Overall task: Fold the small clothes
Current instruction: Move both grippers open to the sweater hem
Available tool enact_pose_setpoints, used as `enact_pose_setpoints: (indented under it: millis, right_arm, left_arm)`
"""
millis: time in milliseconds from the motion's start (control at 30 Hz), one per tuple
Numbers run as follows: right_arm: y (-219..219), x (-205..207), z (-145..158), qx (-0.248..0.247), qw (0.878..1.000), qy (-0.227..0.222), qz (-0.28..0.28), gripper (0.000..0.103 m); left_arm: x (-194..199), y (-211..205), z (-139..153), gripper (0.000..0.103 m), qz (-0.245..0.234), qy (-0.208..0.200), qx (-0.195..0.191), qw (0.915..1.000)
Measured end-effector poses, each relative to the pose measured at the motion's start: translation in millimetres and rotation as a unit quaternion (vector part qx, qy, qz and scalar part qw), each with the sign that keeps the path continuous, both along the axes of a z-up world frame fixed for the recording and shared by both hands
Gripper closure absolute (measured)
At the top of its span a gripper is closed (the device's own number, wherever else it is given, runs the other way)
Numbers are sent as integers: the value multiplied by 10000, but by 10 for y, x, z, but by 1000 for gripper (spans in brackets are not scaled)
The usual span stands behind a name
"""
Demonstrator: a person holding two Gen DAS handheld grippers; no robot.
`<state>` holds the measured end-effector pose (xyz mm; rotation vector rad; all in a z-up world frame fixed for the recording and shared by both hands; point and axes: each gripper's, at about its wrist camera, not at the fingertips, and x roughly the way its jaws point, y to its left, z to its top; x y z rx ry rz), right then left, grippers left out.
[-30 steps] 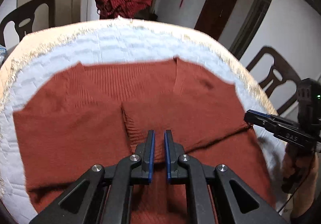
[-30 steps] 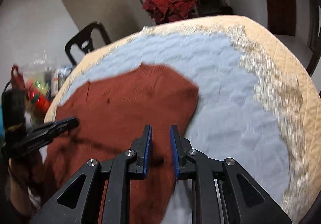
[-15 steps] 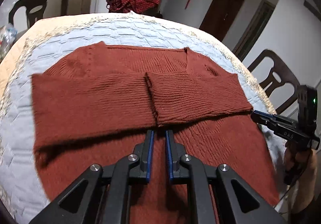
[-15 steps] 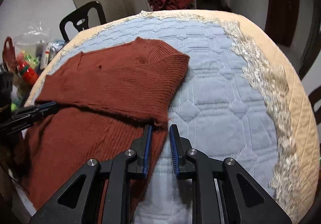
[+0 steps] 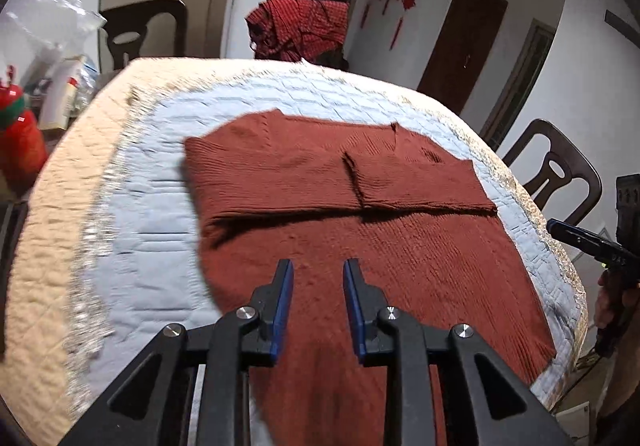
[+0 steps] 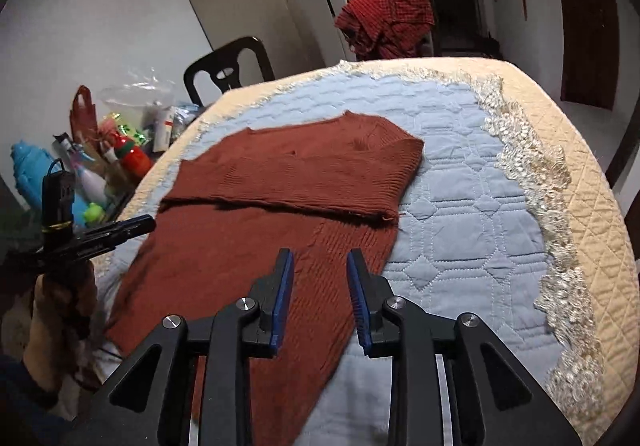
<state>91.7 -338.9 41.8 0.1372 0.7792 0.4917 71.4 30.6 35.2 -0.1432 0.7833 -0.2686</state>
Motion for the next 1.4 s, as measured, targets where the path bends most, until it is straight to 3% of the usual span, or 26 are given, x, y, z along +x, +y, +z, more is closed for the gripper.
enact_pose_setpoints:
  millis: [67,133,600,867,1167,1400]
  right_arm:
    - [-37,-70,24,8,10000,4,-22,66]
    - [-58,-153,31,58,10000,-10,-18,63]
    - [-53,-662,-567,581,9938,945,60,62]
    - [-51,-771,-600,717,9907,1114,309,62]
    - [17,-830,-627,850,9890,1164,328,62]
    - [42,-861,-645,1046,9862,1232,361,62]
  left_arm:
    - [-107,49,48,65,48,-92,13,9999]
    - [-214,80,67,64,76,-137,9,9999]
    - [-784,194,-247,63,173,331,-364,9986]
    - [-953,216,-192,56,104,328,-199,9992]
    - [-1056,94,-403,54,116,607,-519,9967]
    - [-1067,98,-436,54,137,545,-925,9941]
